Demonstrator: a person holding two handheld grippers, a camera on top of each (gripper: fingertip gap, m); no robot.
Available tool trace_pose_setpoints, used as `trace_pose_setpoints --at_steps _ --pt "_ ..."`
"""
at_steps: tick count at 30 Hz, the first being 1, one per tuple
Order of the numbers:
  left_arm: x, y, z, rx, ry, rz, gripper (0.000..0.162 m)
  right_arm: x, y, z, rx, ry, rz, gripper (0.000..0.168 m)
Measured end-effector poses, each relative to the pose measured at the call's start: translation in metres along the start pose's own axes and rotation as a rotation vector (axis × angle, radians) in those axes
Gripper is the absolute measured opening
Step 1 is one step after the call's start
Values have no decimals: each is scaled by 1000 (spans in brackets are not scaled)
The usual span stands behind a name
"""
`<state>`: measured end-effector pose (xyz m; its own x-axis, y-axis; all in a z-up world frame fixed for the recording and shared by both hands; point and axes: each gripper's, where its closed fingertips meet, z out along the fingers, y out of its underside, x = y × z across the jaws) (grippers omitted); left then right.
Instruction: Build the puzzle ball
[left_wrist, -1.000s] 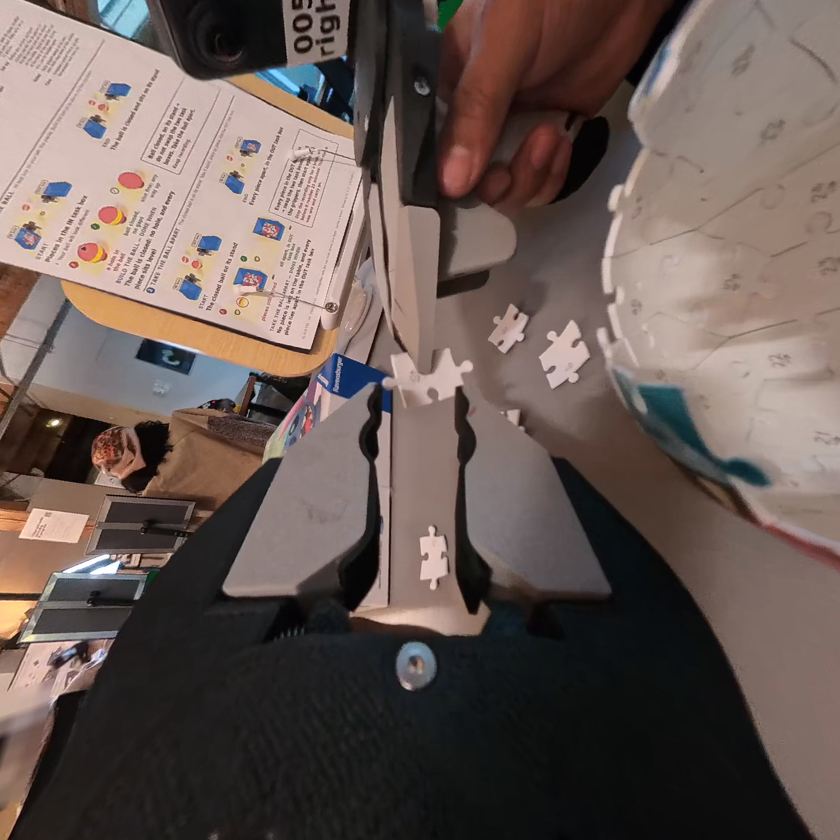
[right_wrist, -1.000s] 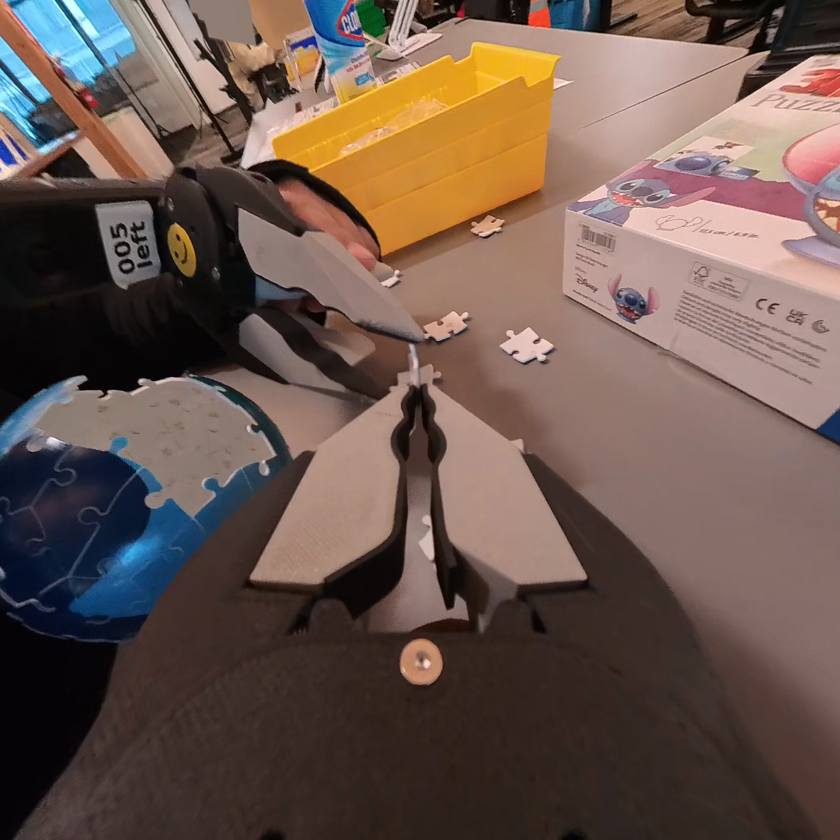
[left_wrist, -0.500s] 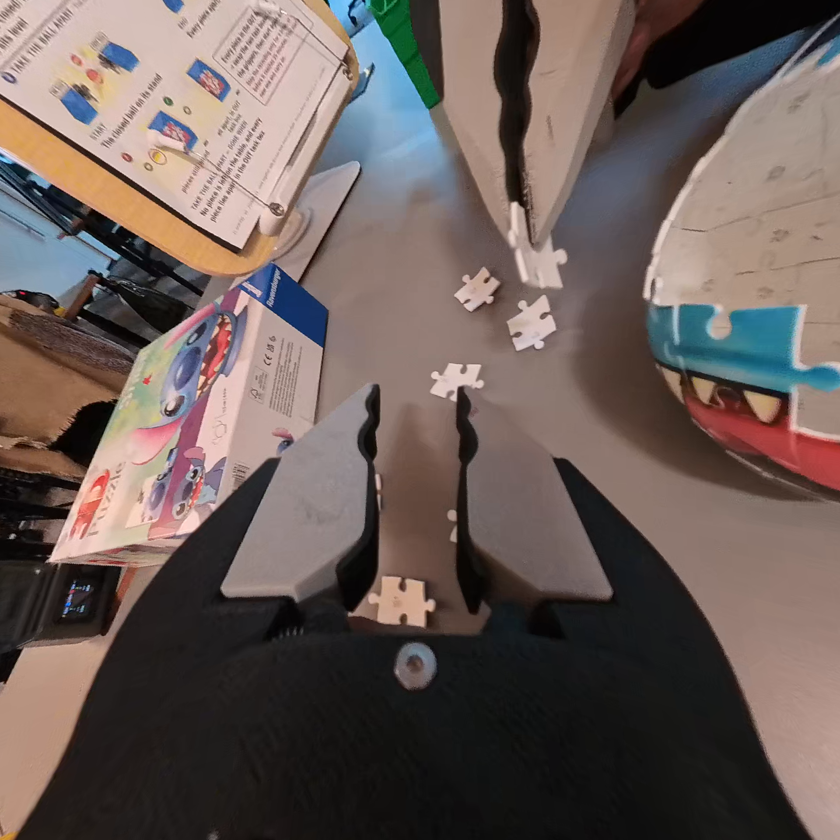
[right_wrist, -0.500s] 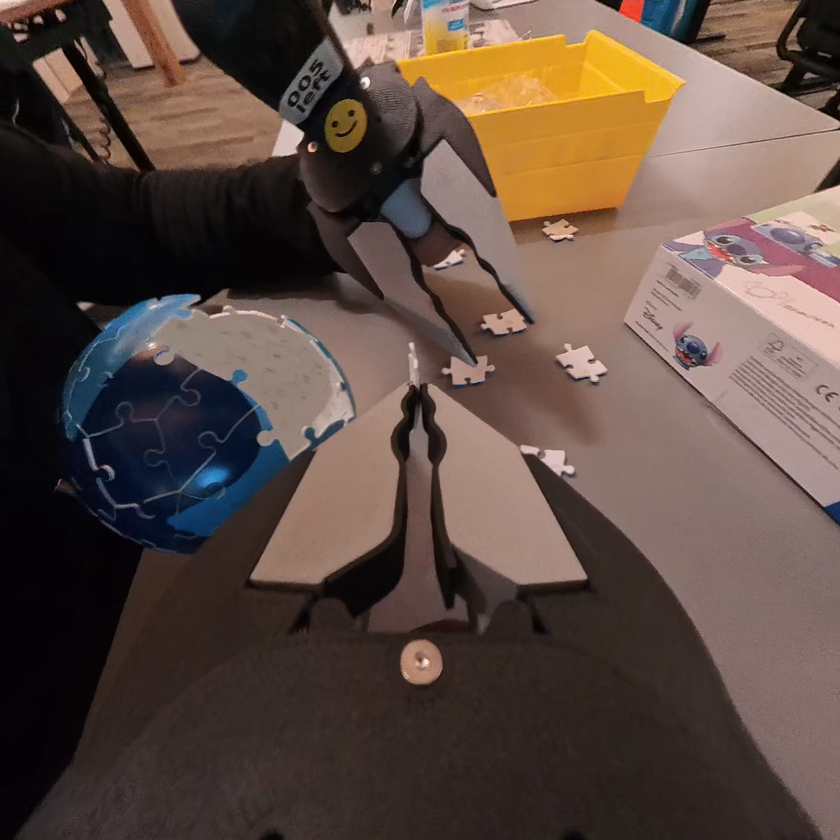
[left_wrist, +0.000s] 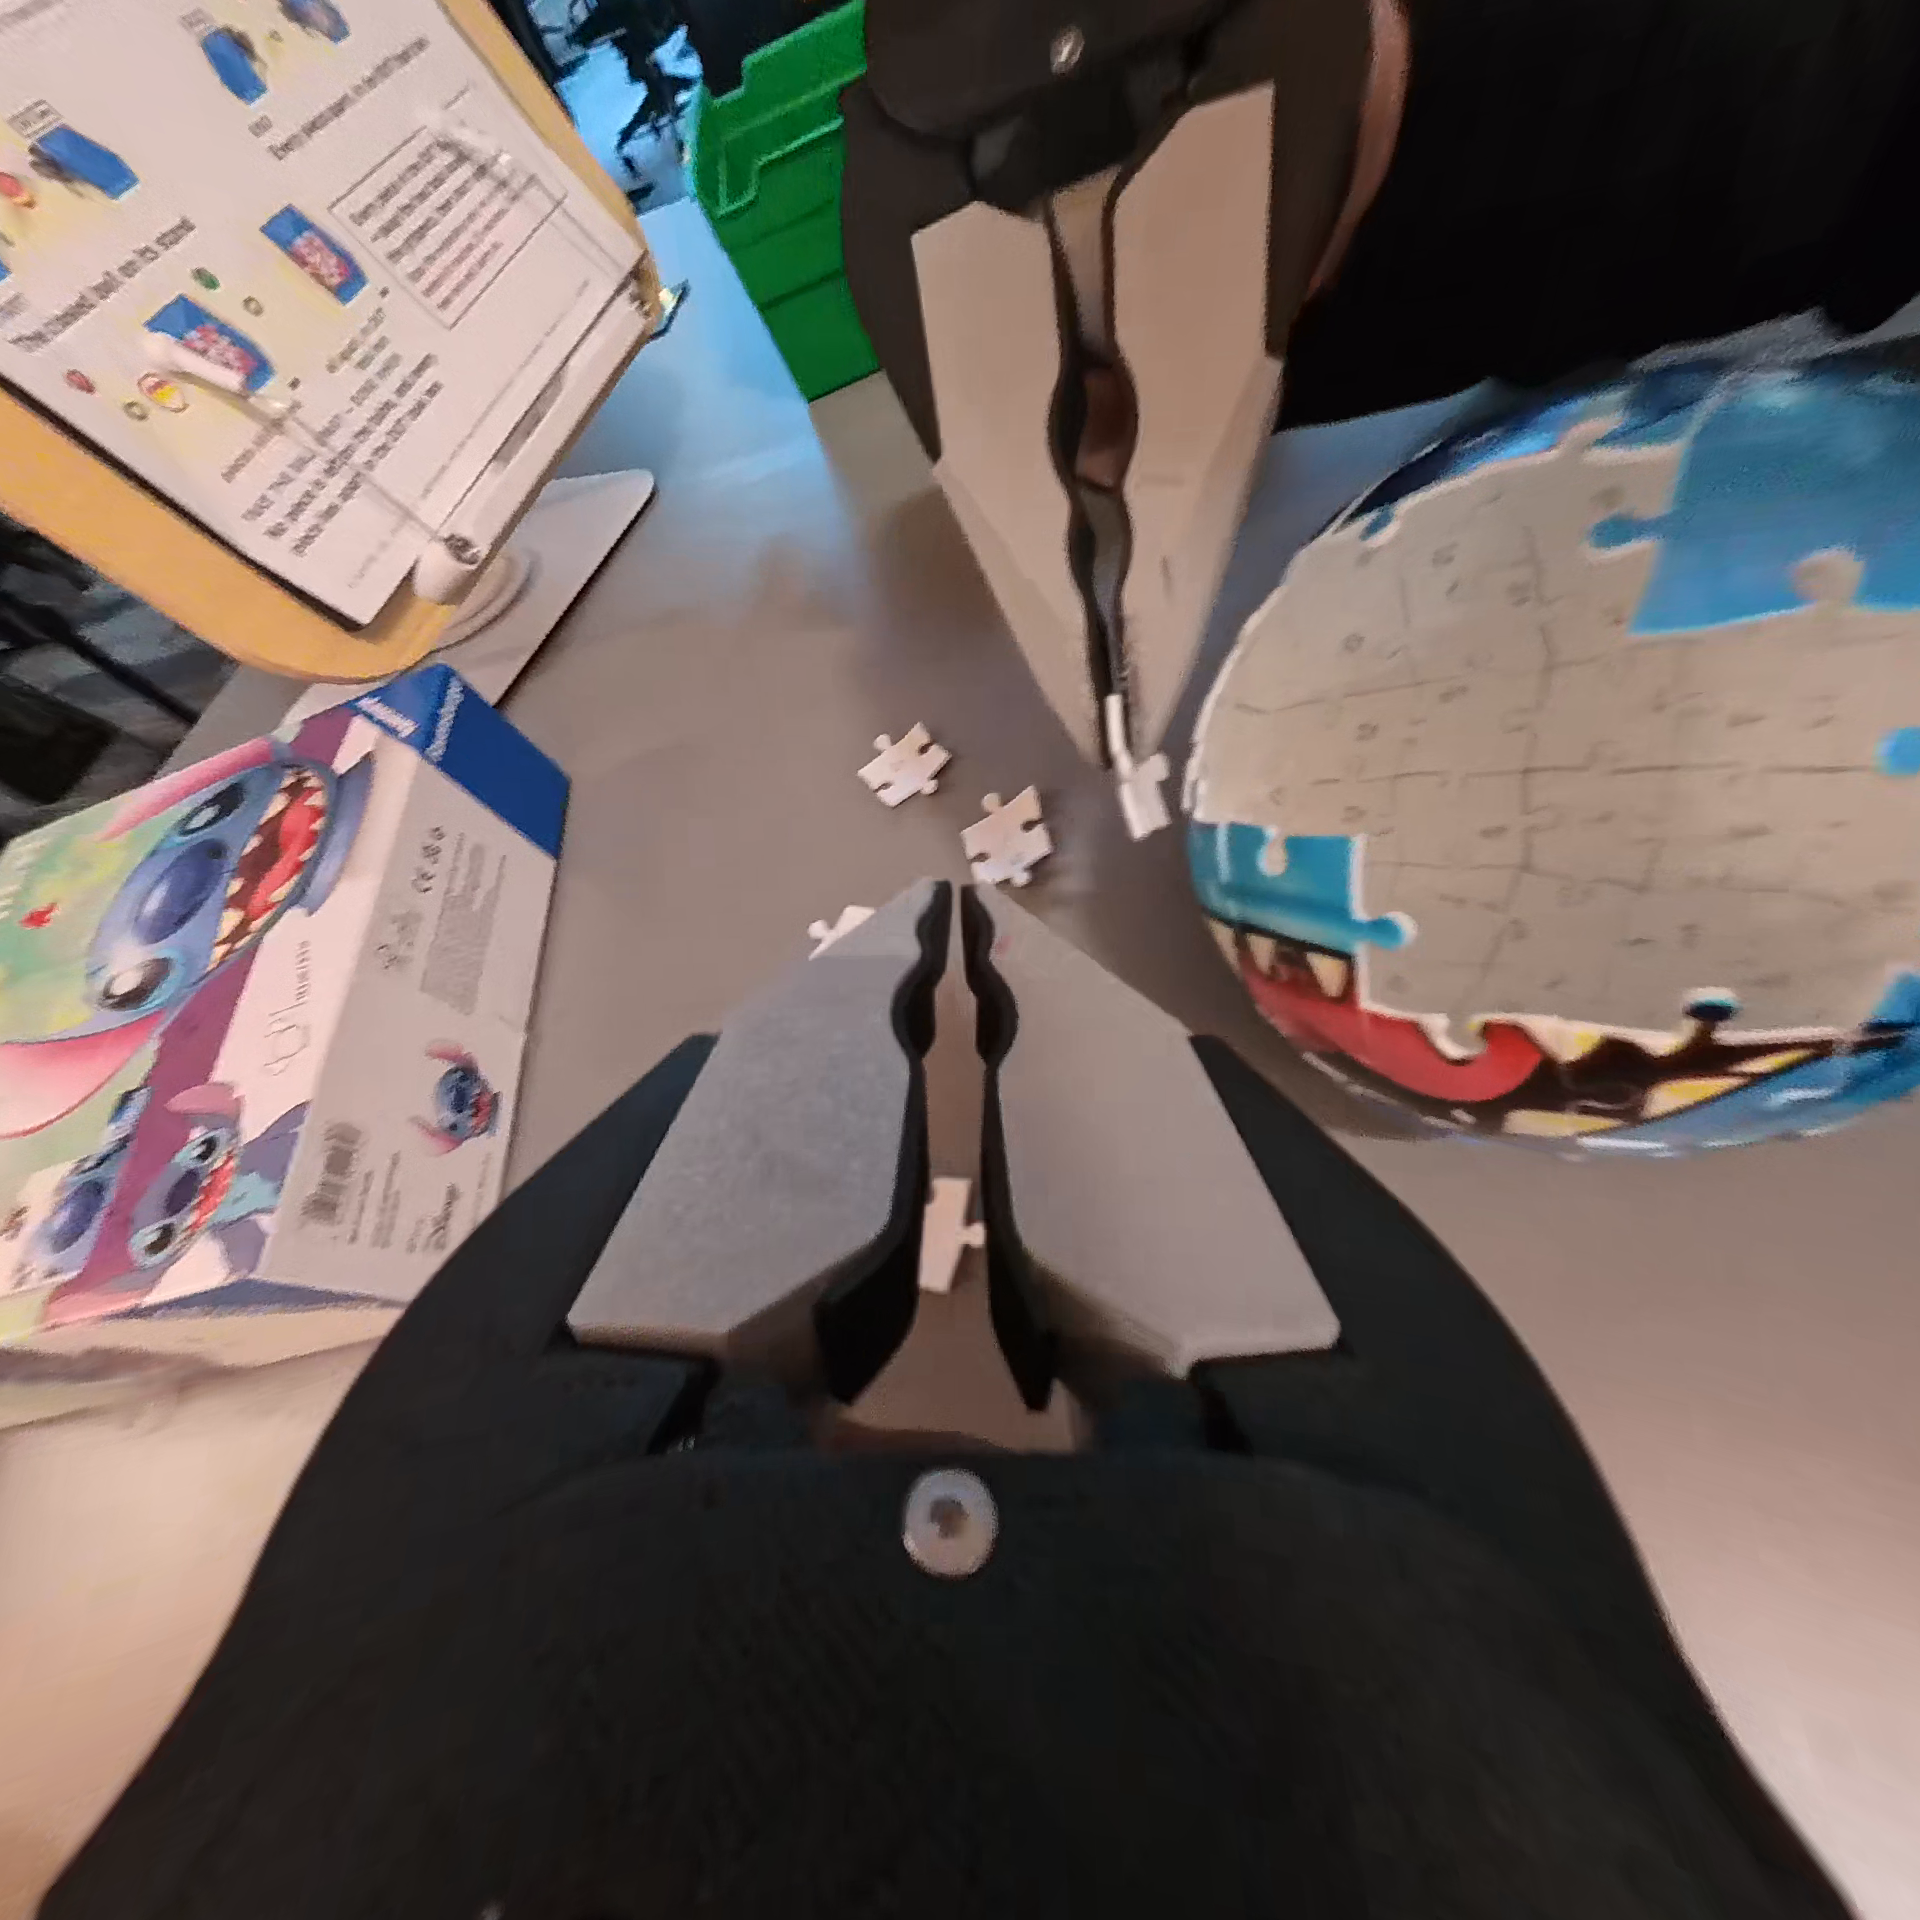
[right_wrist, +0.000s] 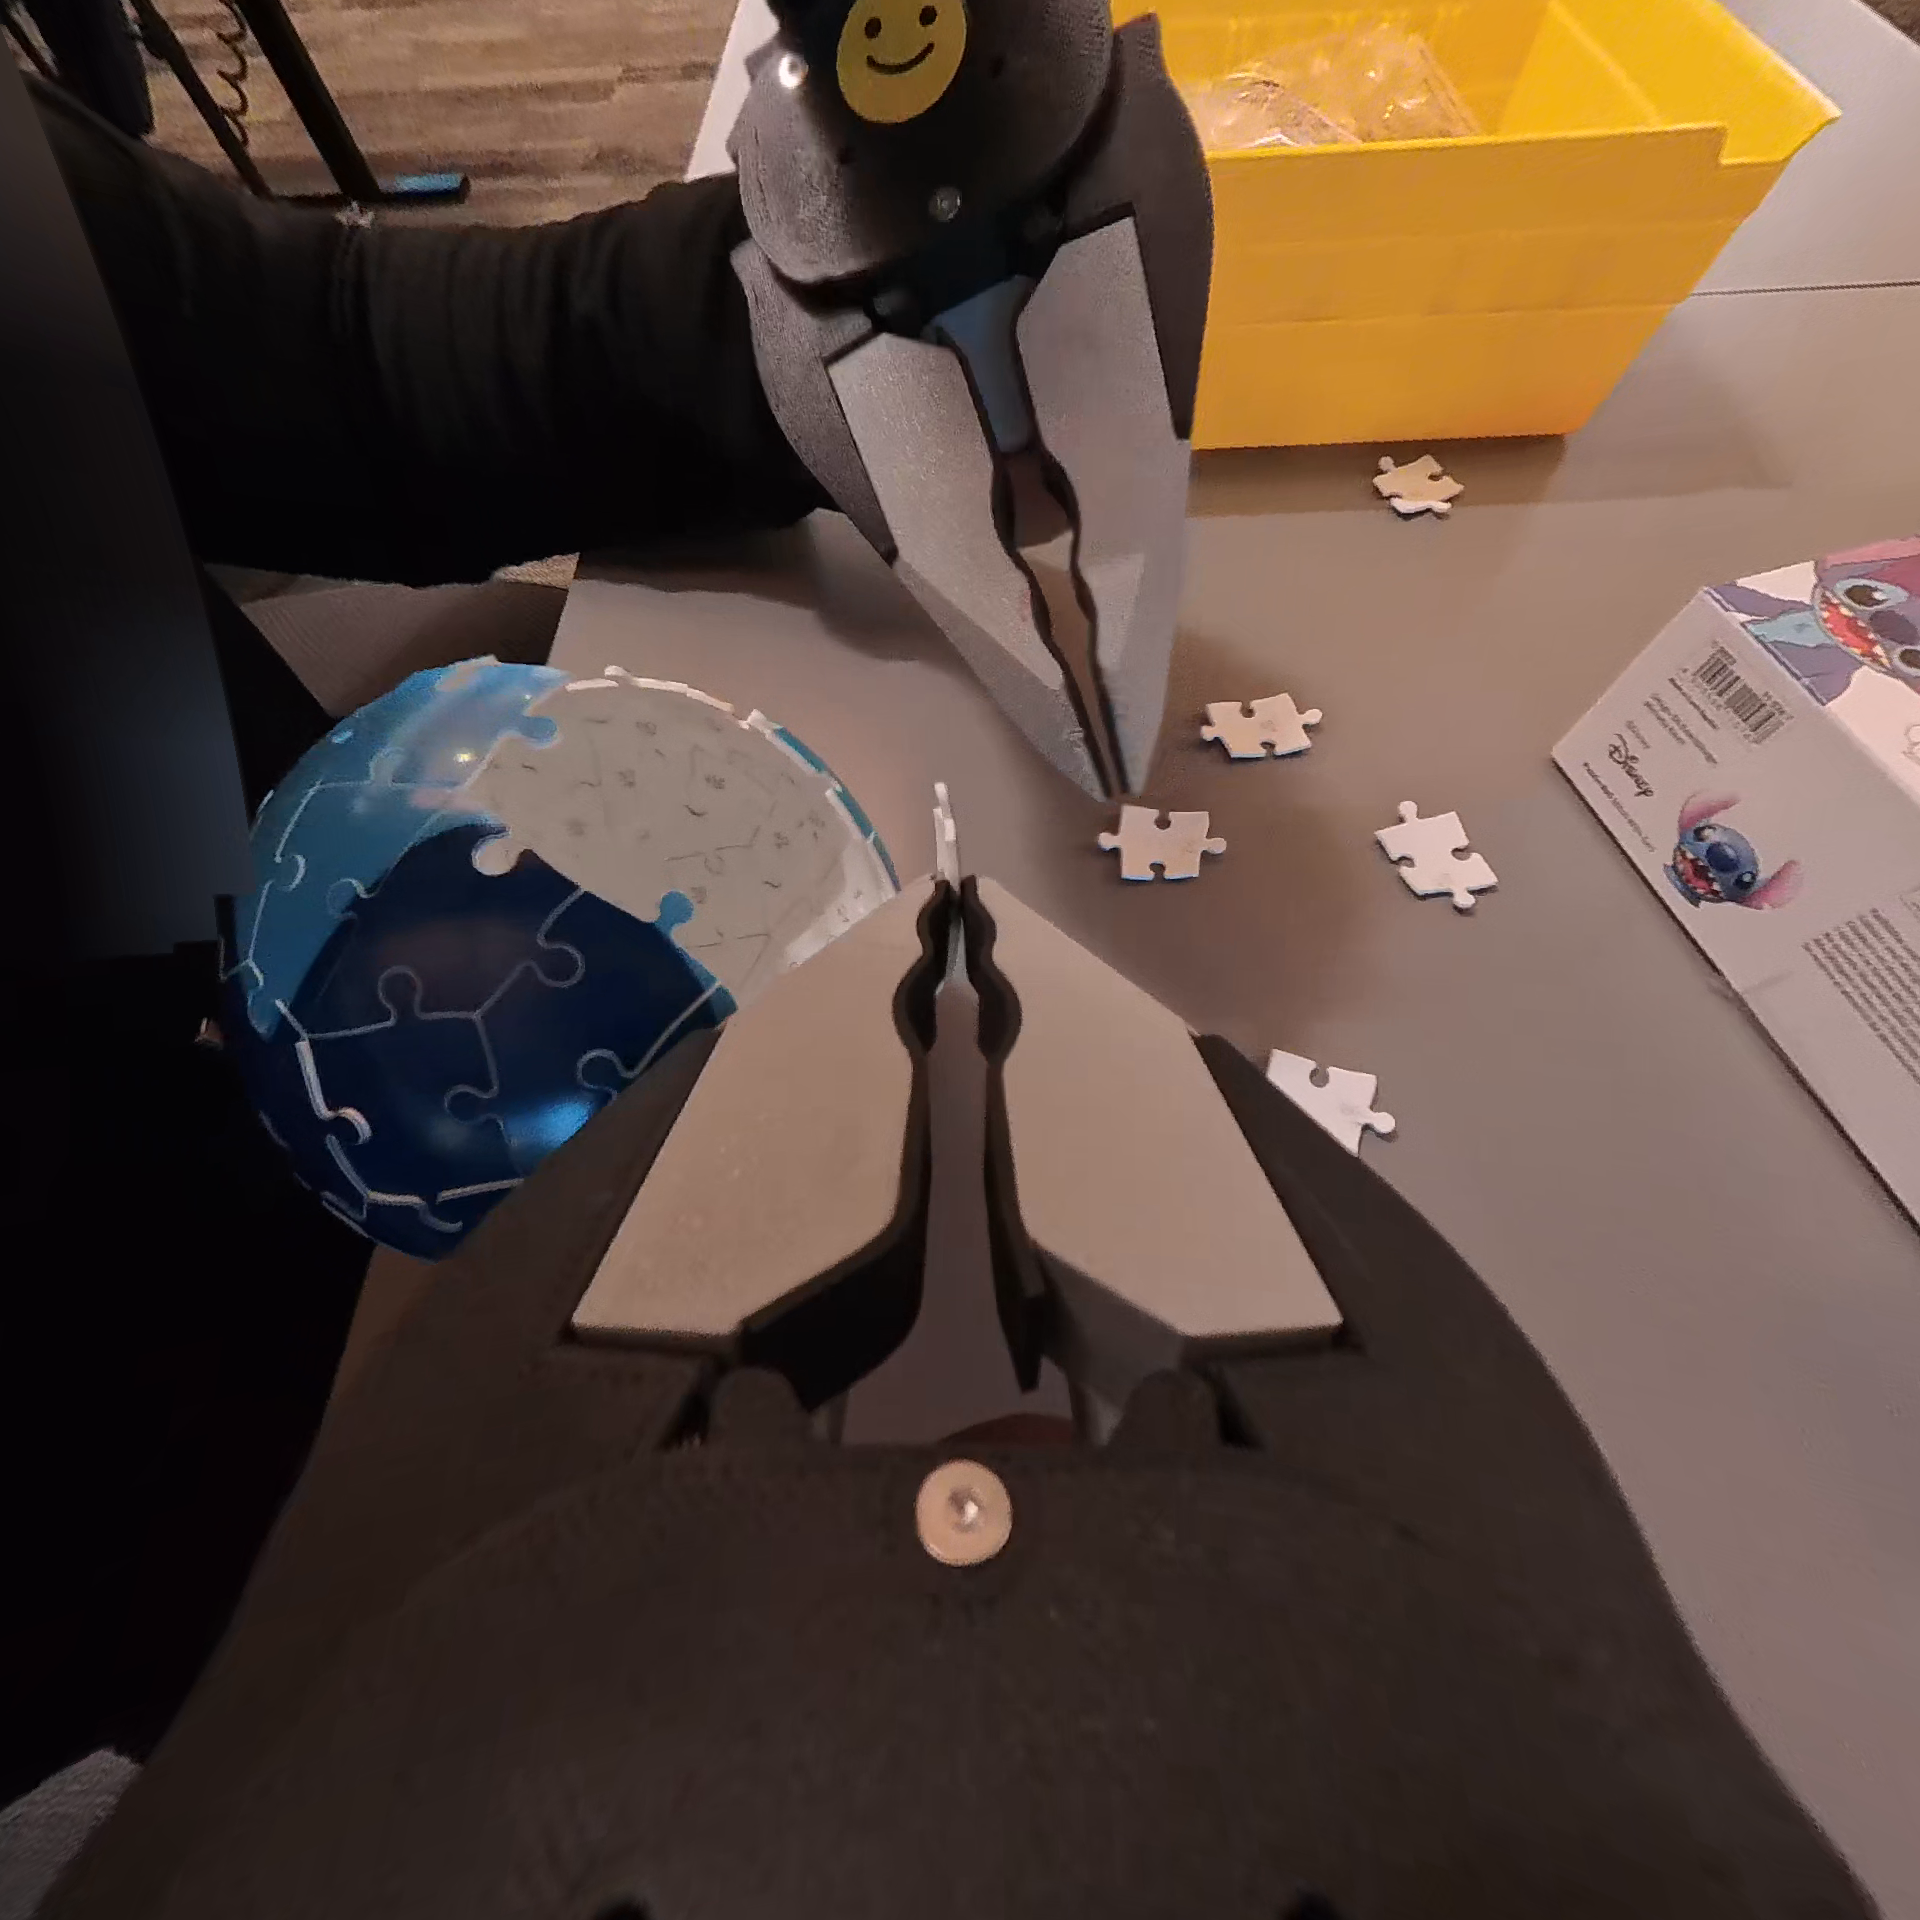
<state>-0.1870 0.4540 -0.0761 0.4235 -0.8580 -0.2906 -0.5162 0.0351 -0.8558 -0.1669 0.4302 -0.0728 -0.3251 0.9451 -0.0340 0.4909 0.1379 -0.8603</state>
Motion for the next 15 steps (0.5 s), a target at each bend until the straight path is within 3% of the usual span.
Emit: trace_pose_setpoints --at_steps 3,7,11,15 --pt "6 2 0 -11 40 -45 2 0 1 -4 3 24 -21 0" --pt "35 24 -11 -77 211 -97 36 5 -1 -14 61 42 7 0" --pt "59 33 -23 -34 321 -57 72 8 0 -20 97 34 29 0" --pt "53 49 -18 -128 260 -61 77 8 -2 -16 107 26 37 0"
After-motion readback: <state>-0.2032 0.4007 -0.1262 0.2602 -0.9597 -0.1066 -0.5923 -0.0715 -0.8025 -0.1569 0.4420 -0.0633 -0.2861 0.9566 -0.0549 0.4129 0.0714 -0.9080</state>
